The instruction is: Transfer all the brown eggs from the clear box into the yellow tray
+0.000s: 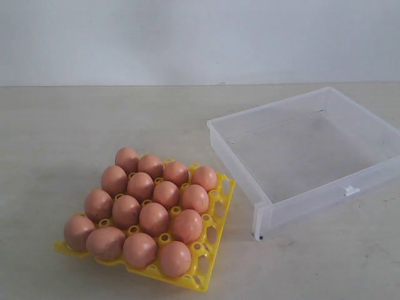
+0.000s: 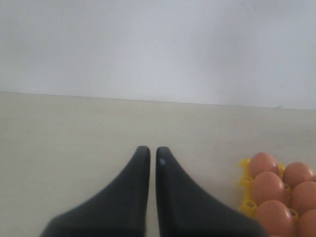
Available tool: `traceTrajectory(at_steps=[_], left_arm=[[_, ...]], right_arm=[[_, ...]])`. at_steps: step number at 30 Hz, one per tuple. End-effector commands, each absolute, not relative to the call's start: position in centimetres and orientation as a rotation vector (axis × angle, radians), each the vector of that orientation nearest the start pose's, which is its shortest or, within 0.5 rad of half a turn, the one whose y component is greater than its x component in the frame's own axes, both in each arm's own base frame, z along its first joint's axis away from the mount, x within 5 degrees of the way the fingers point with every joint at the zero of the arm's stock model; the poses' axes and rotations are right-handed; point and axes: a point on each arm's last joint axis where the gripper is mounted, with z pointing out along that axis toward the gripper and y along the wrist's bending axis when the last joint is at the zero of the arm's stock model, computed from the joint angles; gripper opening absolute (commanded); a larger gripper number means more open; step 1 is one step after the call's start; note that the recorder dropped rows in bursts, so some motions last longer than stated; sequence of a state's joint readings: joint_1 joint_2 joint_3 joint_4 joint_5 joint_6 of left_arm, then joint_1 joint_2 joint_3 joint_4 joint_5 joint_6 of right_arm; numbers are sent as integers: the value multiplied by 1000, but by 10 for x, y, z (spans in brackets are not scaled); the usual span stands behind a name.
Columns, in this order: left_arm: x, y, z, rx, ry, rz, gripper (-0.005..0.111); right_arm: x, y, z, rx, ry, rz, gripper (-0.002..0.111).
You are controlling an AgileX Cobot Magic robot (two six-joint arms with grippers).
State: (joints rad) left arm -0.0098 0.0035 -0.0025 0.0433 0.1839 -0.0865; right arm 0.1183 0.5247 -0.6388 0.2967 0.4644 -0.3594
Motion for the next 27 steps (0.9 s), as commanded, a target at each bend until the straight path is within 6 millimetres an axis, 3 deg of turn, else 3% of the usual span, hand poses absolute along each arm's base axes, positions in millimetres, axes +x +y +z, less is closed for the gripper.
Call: traceTrajectory(at_steps=[1, 3, 7, 8, 9, 10, 12, 13, 15, 20, 27], left_arm=[[56, 0, 197, -39, 1662, -30, 4], [56, 0, 197, -39, 1662, -30, 4], [56, 0, 197, -39, 1662, -30, 4], [56, 0, 197, -39, 1662, -30, 4], [56, 0, 197, -39, 1662, -30, 4], [56, 0, 197, -39, 1662, -30, 4], [56, 0, 197, -39, 1662, -30, 4], [56, 0, 197, -39, 1662, -30, 4], [56, 0, 197, -39, 1662, -30, 4], [56, 0, 197, -39, 1662, -31, 4], [56, 0, 197, -39, 1662, -31, 4]], right_arm=[[90, 21, 353, -290, 1743, 103, 1], [87, 20, 356, -286, 1709, 87, 1], [93, 12, 338, -123, 1476, 70, 1], [93, 7, 330, -85, 1389, 28, 1], [88, -1, 303, -18, 1241, -52, 1], [83, -5, 295, 8, 1145, -94, 1], [72, -11, 263, 54, 1058, -144, 1], [64, -14, 262, 83, 981, -157, 1], [61, -16, 253, 123, 1080, -113, 1], [52, -9, 231, 38, 1283, -108, 1], [54, 2, 181, 129, 1832, 18, 1]])
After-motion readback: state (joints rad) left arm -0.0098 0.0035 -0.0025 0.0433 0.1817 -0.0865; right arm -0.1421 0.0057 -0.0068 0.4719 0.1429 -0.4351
